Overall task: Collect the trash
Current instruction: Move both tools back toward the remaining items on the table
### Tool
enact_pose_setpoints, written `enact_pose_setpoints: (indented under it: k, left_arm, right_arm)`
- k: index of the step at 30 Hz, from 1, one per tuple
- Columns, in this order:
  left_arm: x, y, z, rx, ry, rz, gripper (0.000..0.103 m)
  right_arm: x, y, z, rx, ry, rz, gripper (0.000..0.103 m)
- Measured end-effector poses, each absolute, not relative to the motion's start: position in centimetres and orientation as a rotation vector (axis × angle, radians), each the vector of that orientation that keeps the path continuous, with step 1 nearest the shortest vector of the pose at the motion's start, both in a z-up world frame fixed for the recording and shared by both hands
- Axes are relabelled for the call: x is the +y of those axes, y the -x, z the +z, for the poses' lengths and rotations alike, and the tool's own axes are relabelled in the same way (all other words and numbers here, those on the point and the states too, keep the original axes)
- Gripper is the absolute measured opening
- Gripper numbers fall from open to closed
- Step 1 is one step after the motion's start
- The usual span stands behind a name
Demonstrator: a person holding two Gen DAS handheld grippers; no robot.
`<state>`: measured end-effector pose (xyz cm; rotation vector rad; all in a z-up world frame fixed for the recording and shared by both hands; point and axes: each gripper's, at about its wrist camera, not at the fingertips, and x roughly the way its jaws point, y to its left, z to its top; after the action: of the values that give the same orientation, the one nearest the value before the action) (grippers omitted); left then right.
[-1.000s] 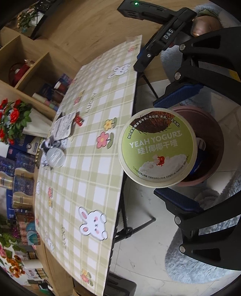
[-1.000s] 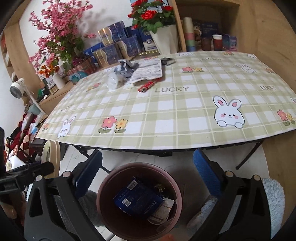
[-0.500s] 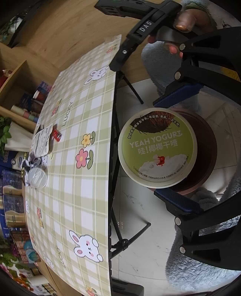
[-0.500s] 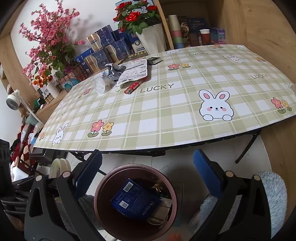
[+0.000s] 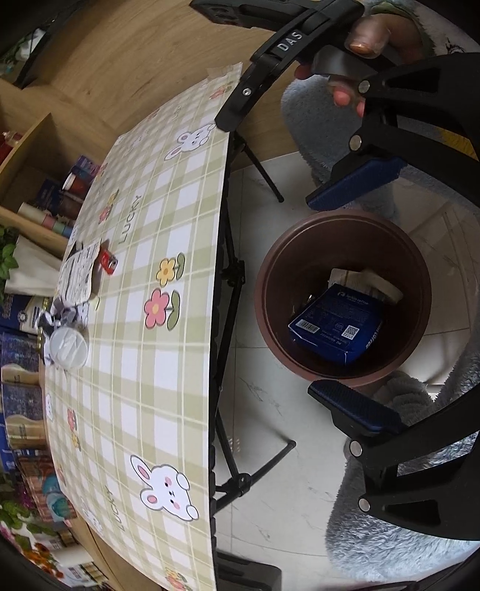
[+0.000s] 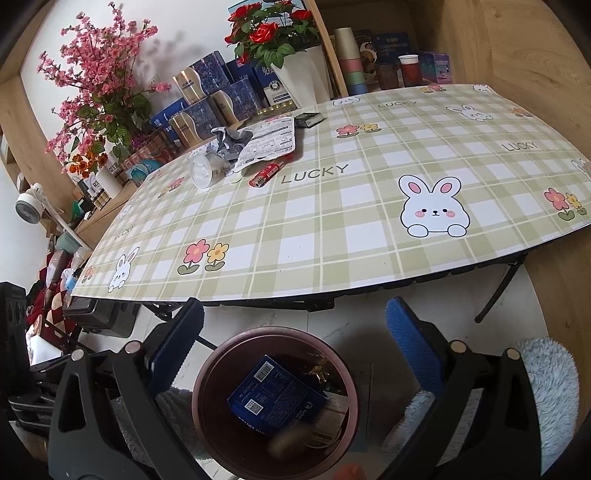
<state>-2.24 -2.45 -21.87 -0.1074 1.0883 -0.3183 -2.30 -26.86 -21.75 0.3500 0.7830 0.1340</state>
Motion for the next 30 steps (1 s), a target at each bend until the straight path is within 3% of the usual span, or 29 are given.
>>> enact_pose_setpoints:
  k: [18, 30]
  left_arm:
    - [0.2, 0.2, -21.7, 1.063, 0.195, -0.234, 0.09]
    - [0.7, -9.9, -17.6, 0.903, 0.124, -0.273, 0.09]
  right_arm:
    - [-25.9, 1.1, -22.5, 0.839, -0.269, 0.12, 0.097]
    - [-26.9, -3.9, -20.8, 0.821, -0.183, 0.109, 0.097]
